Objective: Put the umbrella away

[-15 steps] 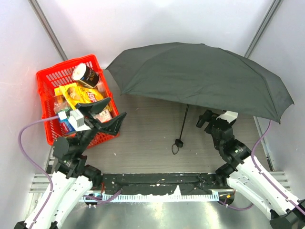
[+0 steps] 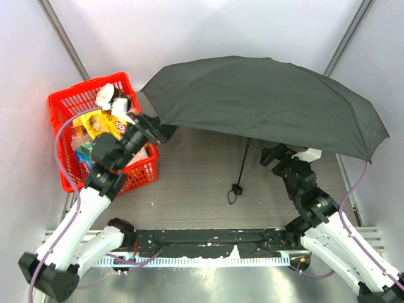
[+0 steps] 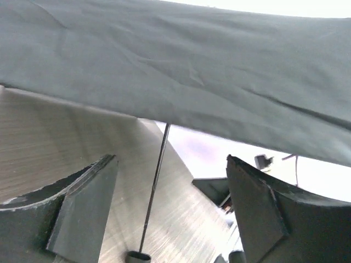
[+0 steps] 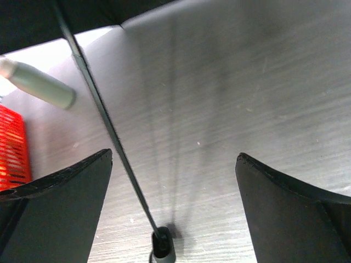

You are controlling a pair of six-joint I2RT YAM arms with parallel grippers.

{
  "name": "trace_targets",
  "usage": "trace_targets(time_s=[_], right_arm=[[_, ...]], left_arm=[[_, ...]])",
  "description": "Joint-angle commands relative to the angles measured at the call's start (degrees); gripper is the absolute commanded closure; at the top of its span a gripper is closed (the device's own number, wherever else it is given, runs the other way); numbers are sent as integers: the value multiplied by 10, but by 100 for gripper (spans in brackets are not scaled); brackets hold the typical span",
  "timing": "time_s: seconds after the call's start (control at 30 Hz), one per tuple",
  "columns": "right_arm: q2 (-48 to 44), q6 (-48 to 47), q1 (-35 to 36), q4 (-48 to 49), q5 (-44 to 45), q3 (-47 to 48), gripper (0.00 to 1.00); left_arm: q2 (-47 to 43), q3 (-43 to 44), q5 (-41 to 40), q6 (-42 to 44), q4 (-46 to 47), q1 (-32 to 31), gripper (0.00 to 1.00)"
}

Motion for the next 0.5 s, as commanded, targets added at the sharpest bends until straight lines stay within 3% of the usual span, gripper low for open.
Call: trace_targets(time_s=[0.0, 0.07, 0.13, 0.3, 0.47], right_arm=[[-58, -50, 1, 31, 3, 6, 3], [-61, -68, 2, 11, -5, 19, 4], [-67, -73, 1, -1, -14, 26, 5], [-90, -76, 1, 6, -49, 27, 7], [-102, -82, 1, -12, -46, 29, 8]], left_arm=[[122, 48, 131, 19, 83, -44, 25], [162, 77, 29, 113, 19, -124, 26], [194, 51, -49, 145, 56, -182, 25], [287, -92, -156, 102, 335, -262, 20], [440, -79, -188, 33, 498, -292, 17]])
